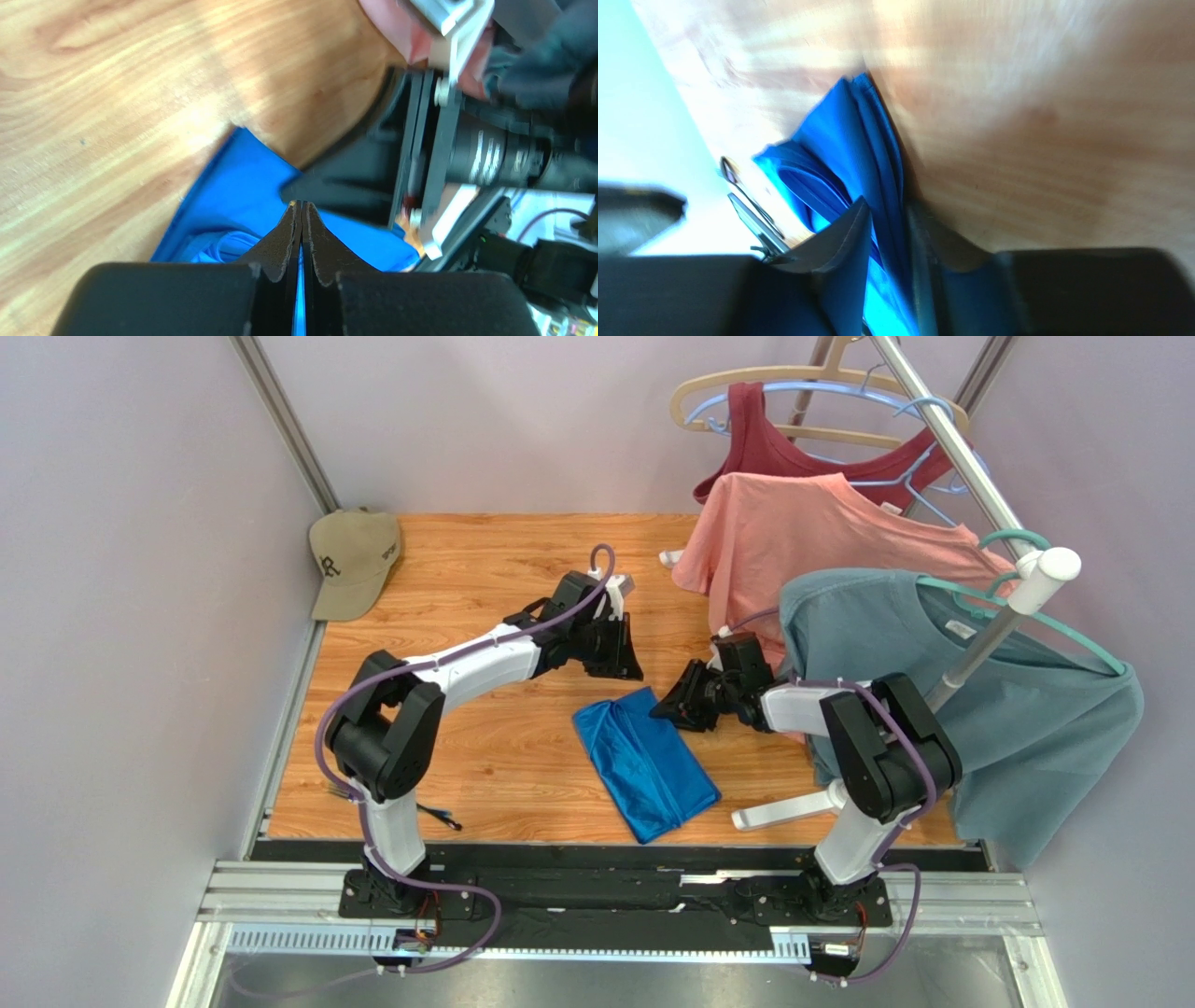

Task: Fold the napkin into a case and place the utensils inside
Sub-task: Fold the 2/3-rectangle-folded napkin at the center of the board.

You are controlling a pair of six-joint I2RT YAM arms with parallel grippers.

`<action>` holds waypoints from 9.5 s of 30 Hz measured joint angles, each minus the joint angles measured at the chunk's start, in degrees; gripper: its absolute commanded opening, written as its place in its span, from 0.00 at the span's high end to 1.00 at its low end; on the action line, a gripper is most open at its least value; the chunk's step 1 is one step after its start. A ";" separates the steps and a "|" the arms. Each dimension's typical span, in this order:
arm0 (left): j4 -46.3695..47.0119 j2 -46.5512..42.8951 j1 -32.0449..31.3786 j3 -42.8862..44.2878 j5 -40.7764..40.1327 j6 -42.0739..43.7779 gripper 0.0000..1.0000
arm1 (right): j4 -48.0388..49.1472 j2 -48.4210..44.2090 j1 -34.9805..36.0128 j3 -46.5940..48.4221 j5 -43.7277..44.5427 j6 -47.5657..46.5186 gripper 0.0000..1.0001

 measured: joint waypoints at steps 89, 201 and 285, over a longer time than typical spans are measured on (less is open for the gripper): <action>-1.07 -1.55 -3.30 -8.70 -2.16 -0.44 0.70 | -24.98 -2.34 4.94 16.92 21.51 -22.53 0.50; -13.88 0.55 -17.05 -3.08 -24.04 -17.18 1.00 | 11.87 -5.51 5.62 -8.31 2.19 1.73 0.52; -2.80 -3.30 -6.47 -14.29 -17.97 -7.98 1.00 | 4.15 -5.90 6.91 -4.96 4.83 -5.86 0.60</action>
